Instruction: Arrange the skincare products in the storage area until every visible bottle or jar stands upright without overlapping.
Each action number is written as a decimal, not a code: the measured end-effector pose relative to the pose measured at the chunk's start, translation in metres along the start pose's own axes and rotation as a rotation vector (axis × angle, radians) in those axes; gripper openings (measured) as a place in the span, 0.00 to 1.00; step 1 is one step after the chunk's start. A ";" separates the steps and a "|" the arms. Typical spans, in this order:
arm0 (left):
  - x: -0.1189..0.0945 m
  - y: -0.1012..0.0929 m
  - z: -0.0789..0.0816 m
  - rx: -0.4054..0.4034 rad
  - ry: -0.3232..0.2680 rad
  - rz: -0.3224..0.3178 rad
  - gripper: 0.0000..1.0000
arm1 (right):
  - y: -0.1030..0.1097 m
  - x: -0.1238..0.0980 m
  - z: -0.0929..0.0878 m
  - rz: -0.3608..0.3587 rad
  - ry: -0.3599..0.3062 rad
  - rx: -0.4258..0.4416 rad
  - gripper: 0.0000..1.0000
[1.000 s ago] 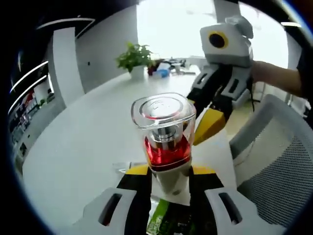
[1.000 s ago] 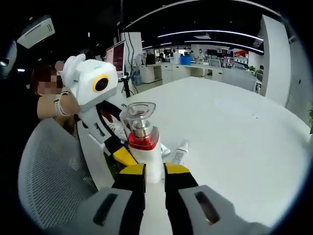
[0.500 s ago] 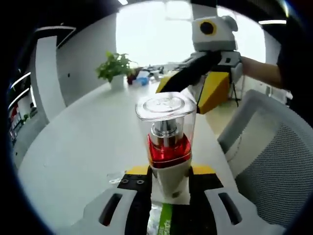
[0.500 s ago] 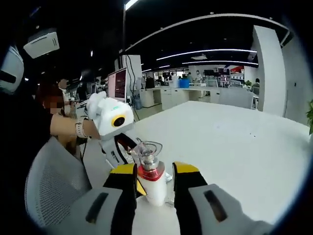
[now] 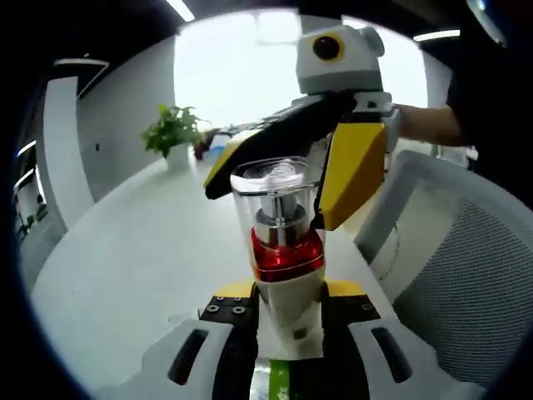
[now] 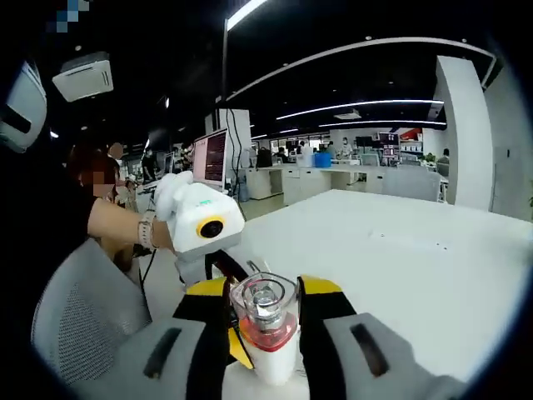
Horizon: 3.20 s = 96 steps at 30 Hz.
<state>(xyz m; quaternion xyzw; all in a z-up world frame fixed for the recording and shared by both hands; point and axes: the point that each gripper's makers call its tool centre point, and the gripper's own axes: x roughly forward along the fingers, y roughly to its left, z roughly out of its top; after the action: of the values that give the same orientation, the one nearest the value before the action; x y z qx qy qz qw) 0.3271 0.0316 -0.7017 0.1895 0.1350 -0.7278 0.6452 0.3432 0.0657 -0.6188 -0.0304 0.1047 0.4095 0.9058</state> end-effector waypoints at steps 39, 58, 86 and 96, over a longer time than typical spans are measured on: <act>-0.086 -0.006 -0.029 -0.185 0.156 0.250 0.61 | -0.015 -0.004 -0.002 0.001 0.053 -0.058 0.29; -0.148 -0.010 -0.046 -0.277 0.207 0.458 0.85 | -0.018 -0.004 -0.001 -0.021 0.061 -0.039 0.31; -0.193 -0.027 -0.059 -0.360 0.261 0.595 0.97 | 0.000 -0.041 -0.002 -0.131 0.276 -0.105 0.93; -0.200 -0.032 -0.062 -0.345 0.285 0.621 0.97 | 0.007 -0.046 -0.011 -0.142 0.286 -0.075 1.00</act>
<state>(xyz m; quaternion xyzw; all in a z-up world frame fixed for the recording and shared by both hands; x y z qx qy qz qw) 0.3213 0.2408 -0.6686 0.2094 0.2802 -0.4305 0.8321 0.3066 0.0347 -0.6189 -0.1294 0.2147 0.3397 0.9065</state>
